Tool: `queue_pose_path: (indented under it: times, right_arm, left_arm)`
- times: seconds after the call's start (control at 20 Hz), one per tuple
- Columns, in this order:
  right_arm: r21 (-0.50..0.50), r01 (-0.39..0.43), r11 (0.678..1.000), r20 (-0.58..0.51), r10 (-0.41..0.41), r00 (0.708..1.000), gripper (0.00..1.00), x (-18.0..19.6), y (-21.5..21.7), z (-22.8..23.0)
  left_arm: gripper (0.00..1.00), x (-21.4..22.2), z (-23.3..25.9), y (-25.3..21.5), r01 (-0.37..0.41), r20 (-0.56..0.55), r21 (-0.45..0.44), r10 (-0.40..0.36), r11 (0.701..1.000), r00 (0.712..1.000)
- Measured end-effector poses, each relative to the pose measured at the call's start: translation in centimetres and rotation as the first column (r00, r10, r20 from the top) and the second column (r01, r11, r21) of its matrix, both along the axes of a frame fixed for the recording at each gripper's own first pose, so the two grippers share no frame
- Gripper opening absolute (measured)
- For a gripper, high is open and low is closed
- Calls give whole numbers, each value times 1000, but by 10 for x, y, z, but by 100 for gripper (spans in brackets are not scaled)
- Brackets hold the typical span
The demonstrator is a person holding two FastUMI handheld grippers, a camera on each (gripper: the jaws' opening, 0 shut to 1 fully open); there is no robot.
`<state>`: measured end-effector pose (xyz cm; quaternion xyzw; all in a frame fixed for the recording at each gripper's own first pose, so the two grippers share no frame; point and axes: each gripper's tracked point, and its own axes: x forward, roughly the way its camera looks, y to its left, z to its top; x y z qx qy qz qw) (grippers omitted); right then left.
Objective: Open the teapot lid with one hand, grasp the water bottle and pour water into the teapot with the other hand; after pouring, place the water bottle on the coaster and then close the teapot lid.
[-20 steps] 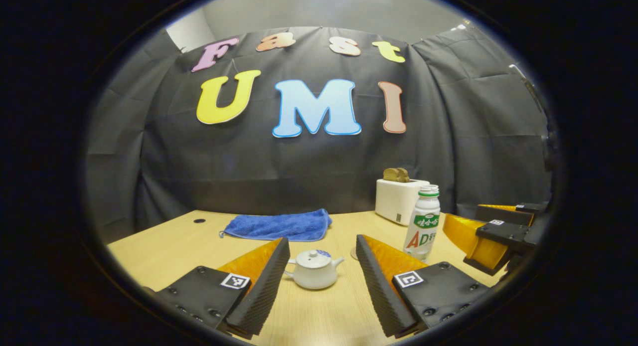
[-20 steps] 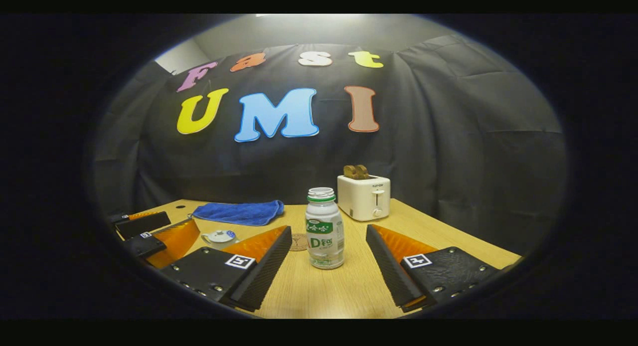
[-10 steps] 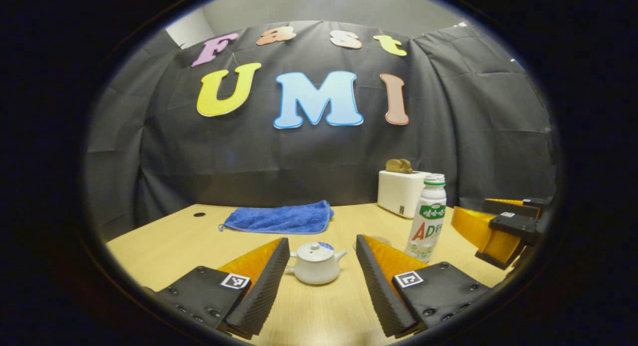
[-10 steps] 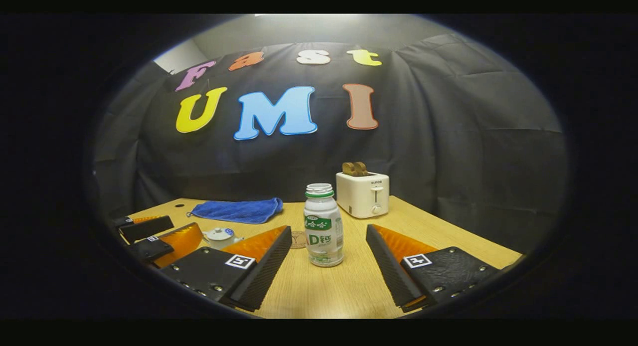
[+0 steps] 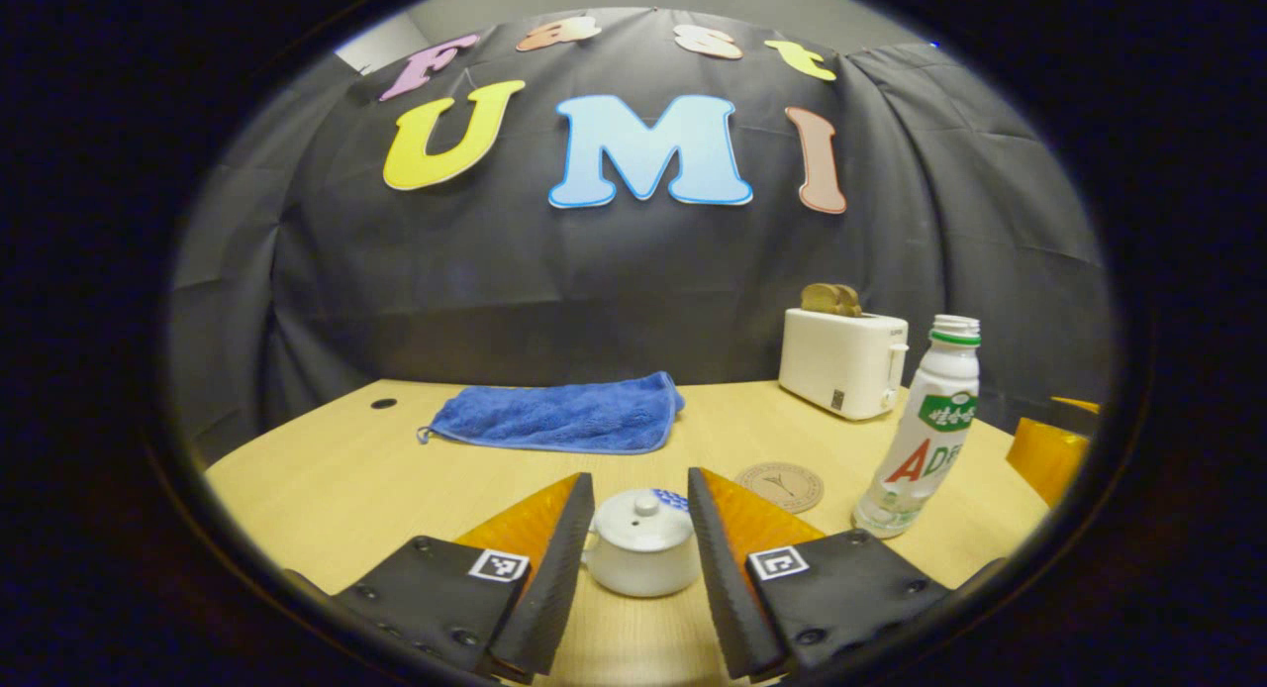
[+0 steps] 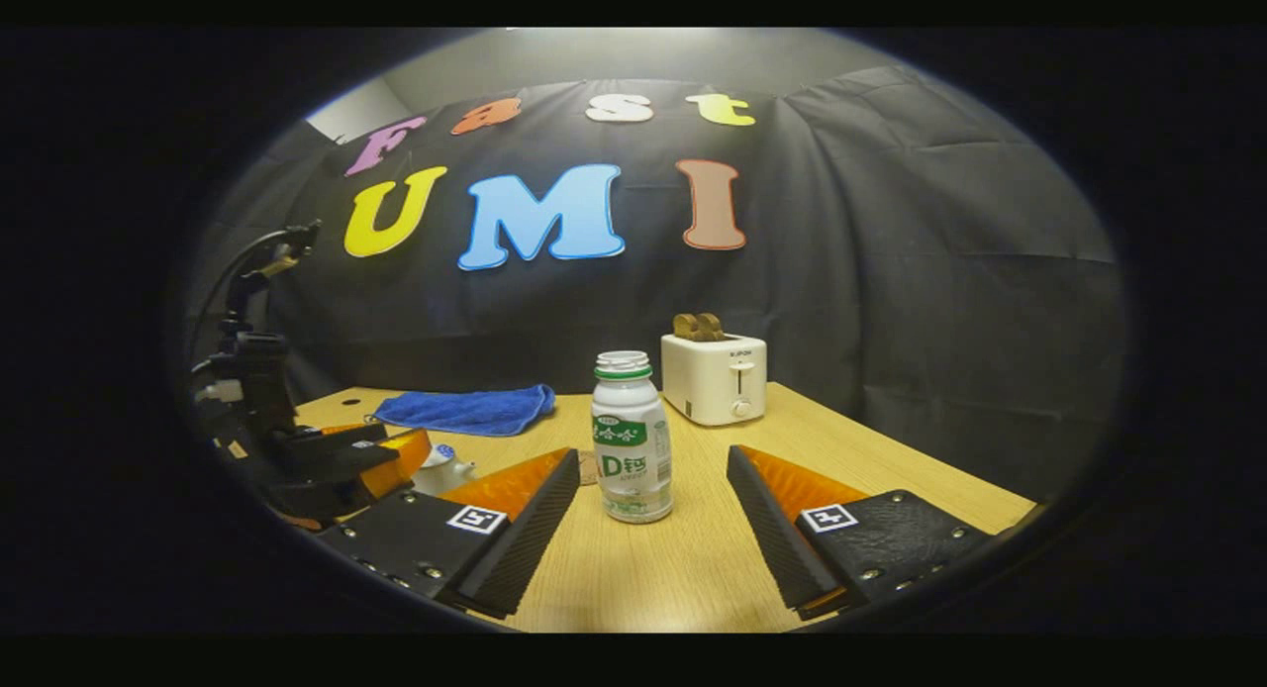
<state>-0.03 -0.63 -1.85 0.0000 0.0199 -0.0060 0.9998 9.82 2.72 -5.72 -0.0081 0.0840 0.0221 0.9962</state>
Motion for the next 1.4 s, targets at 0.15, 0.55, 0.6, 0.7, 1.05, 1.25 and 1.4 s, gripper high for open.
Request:
queue_pose_path:
  times: [0.15,0.55,0.6,0.7,1.05,1.25,1.4]
  right_arm:
    - [1,10,1000,-6,-10,1000,92,1,-4,-3]
    - [12,26,1000,-31,-26,999,92,6,-14,-12]
    - [12,25,1000,-34,-25,999,93,6,-14,-12]
    - [10,25,1000,-37,-25,999,93,7,-13,-13]
    - [4,22,1000,-45,-22,999,92,8,-11,-18]
    - [4,25,1000,-50,-25,998,93,7,-12,-19]
    - [-4,29,1000,-50,-29,998,93,7,-12,-18]
  left_arm:
    - [61,17,-9,0,-5,-30,-7,4,1000,1000]
    - [46,26,-20,-1,-25,-29,38,26,999,999]
    - [39,26,-17,-1,-19,-26,35,20,999,999]
    - [26,26,-18,-4,-13,-25,42,14,999,1000]
    - [8,26,-12,-2,4,-12,-1,-4,1000,1000]
    - [10,23,0,1,16,16,-25,-16,1000,1000]
    - [6,19,23,9,22,62,-44,-19,999,998]
